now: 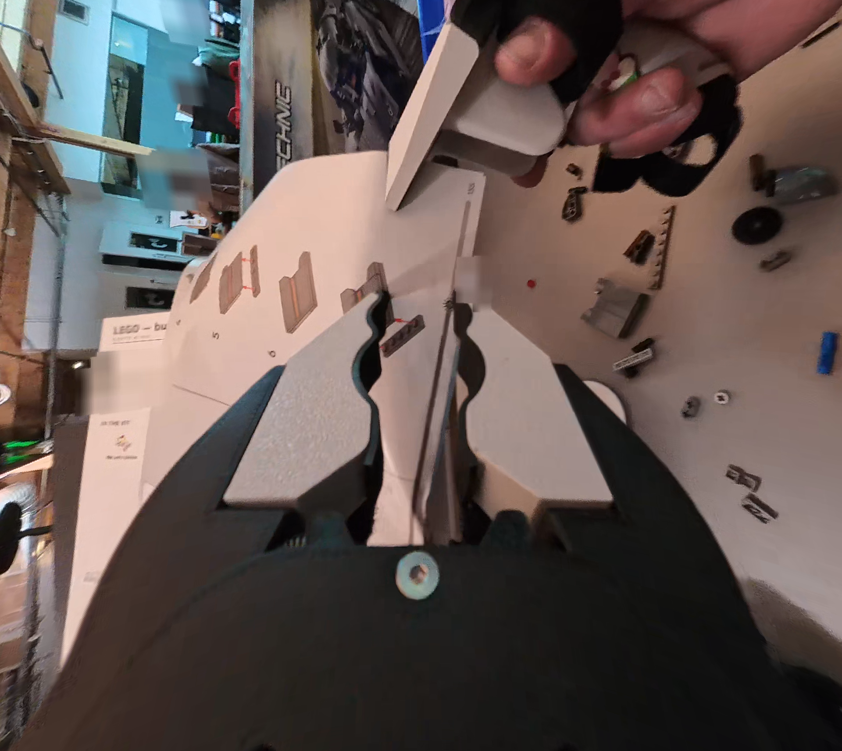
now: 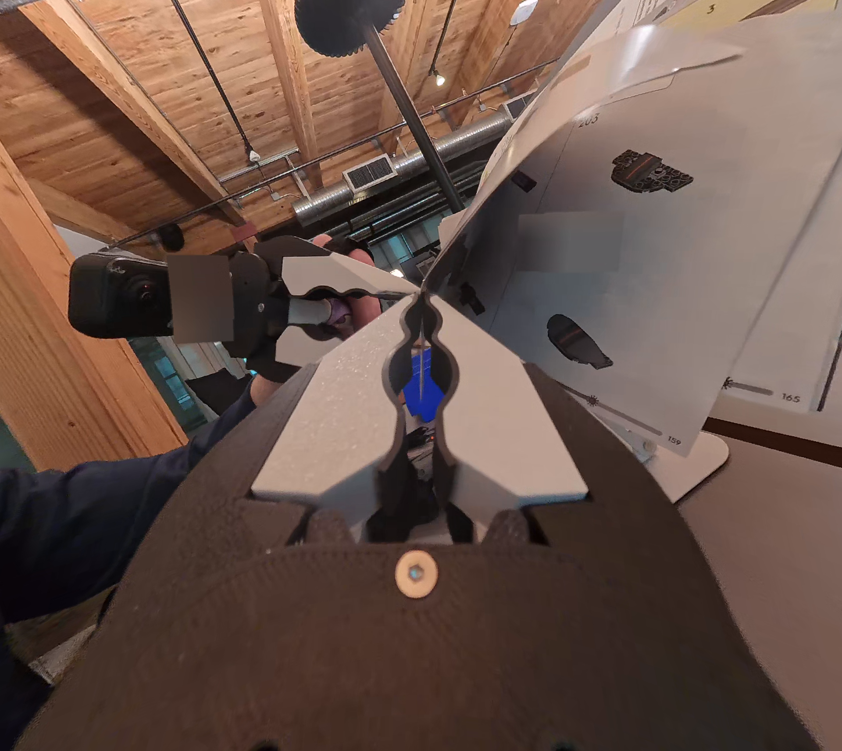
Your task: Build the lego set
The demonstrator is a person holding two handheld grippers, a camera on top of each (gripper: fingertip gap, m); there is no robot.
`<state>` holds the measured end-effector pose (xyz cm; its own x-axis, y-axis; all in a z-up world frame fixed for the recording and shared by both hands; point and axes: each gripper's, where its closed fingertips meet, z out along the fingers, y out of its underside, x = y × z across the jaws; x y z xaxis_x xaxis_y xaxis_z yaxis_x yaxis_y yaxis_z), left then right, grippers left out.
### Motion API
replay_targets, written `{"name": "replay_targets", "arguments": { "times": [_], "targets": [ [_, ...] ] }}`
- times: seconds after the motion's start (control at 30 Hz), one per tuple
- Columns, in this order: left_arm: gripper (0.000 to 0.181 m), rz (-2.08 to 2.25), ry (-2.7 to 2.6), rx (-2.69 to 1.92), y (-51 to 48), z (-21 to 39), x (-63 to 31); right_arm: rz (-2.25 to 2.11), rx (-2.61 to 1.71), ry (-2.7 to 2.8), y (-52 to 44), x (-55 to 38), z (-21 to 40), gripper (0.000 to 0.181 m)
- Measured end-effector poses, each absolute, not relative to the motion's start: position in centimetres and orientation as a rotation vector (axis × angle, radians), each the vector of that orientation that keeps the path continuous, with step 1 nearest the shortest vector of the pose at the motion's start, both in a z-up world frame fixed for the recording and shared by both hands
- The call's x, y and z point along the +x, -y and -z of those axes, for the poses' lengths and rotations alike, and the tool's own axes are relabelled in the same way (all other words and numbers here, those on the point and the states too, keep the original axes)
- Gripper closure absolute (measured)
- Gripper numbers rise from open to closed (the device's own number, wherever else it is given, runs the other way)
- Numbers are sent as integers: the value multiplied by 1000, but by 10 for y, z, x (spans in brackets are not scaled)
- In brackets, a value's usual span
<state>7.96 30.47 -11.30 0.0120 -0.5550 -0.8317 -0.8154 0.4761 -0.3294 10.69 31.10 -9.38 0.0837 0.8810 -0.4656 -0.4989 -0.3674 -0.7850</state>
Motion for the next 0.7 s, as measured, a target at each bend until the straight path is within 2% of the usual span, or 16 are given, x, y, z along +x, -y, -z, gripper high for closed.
{"name": "replay_targets", "arguments": {
  "times": [0.13, 0.33, 0.37, 0.43, 0.53, 0.7],
  "targets": [
    [181, -330, -1663, -1202, -311, 113, 79, -1593, -1230, 453, -310, 105, 97, 181],
    [181, -282, -1672, -1216, -310, 119, 79, -1575, -1244, 474, -310, 106, 97, 181],
    [177, -255, -1672, -1217, -308, 120, 80, -1577, -1243, 468, -310, 107, 97, 181],
    [158, -241, -1675, -1227, -307, 123, 82, -1581, -1244, 464, -311, 107, 97, 181],
    [153, -279, -1691, -1217, -310, 129, 83, -1582, -1254, 462, -312, 107, 99, 181],
    [168, -324, -1671, -1216, -317, 128, 81, -1596, -1256, 459, -312, 106, 100, 181]
  ]
}}
